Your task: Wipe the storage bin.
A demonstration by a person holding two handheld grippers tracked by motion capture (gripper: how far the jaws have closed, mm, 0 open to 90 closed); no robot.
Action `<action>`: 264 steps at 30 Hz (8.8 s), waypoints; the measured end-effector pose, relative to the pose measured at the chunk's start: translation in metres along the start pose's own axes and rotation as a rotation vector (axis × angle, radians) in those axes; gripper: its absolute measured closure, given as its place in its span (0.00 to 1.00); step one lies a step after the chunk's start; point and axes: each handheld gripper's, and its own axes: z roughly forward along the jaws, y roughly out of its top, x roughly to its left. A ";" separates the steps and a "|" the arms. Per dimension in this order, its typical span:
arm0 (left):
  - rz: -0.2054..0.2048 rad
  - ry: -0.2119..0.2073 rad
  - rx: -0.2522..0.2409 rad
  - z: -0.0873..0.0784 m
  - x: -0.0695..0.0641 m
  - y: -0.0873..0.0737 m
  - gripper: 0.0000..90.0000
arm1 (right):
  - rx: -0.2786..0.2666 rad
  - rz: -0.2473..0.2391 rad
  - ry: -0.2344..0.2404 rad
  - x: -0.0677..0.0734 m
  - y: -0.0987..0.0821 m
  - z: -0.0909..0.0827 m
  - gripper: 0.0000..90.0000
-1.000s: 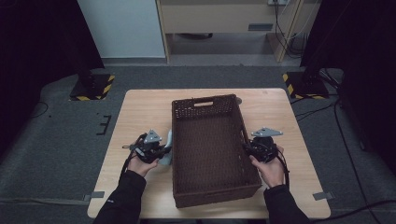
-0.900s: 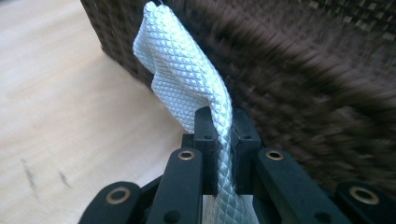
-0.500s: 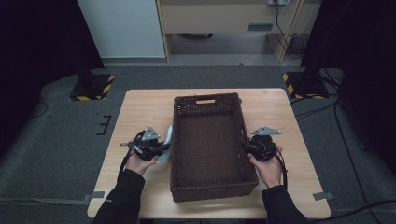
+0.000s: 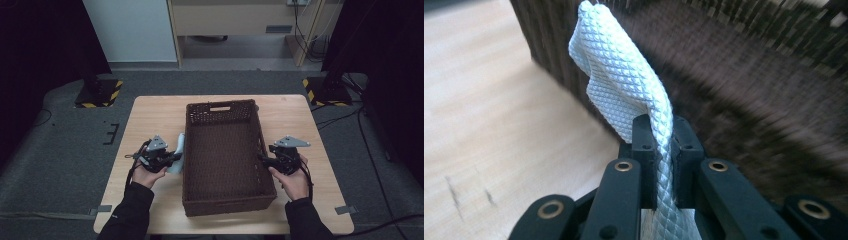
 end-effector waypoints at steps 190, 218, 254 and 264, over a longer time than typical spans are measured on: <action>-0.095 -0.008 0.138 -0.037 -0.071 -0.072 0.93 | -0.065 0.028 0.073 -0.006 -0.025 -0.015 0.33; -0.123 -0.021 0.166 -0.031 -0.072 -0.074 0.92 | -0.061 0.041 0.085 -0.007 -0.026 -0.015 0.32; -0.331 0.317 0.157 -0.036 0.041 -0.094 0.83 | -0.057 0.040 0.070 -0.002 -0.020 -0.011 0.35; -0.325 0.319 0.141 -0.039 0.041 -0.094 0.79 | -0.050 0.034 0.067 -0.001 -0.020 -0.011 0.36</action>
